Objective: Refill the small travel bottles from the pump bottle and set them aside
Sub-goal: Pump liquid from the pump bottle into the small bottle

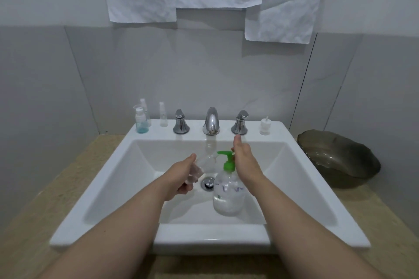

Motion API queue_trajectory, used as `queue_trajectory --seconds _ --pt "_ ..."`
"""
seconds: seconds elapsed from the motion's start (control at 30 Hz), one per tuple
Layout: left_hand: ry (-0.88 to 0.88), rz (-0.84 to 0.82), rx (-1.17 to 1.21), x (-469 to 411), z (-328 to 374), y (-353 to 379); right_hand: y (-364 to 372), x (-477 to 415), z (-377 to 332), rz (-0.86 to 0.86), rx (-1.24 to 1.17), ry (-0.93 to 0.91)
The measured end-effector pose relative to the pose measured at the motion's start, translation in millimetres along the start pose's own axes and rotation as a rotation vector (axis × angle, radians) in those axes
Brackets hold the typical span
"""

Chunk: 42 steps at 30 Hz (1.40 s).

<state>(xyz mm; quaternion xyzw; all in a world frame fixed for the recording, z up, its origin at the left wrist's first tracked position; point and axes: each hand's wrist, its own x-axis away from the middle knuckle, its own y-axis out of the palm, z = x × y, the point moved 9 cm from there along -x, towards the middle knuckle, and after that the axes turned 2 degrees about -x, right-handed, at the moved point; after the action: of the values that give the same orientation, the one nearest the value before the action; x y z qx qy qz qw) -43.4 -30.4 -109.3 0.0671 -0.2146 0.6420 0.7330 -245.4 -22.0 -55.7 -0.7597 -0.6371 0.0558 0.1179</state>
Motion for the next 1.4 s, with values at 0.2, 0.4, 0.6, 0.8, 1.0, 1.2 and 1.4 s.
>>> queue_trajectory --seconds 0.2,0.4,0.6,0.8,1.0,1.2,1.4 --pt "-0.012 0.104 0.082 24 11 -11 -44 24 -46 0.311 0.200 -0.444" --pt "0.071 -0.055 0.110 60 49 40 -8 45 -53 -0.157 0.243 -0.383" --pt "0.045 -0.118 0.032 58 56 71 -53 48 -37 -0.052 -0.316 -0.290" --pt "0.282 0.360 -0.752 38 89 20 -120 31 1 0.348 0.039 -0.230" --pt "0.630 0.262 -0.948 25 106 62 -112 25 12 0.338 0.308 -0.220" --pt "0.599 0.404 -0.786 34 108 53 -108 22 14 0.299 0.333 -0.224" --pt "0.200 0.355 -0.070 29 79 26 -100 21 14 0.236 0.340 -0.235"
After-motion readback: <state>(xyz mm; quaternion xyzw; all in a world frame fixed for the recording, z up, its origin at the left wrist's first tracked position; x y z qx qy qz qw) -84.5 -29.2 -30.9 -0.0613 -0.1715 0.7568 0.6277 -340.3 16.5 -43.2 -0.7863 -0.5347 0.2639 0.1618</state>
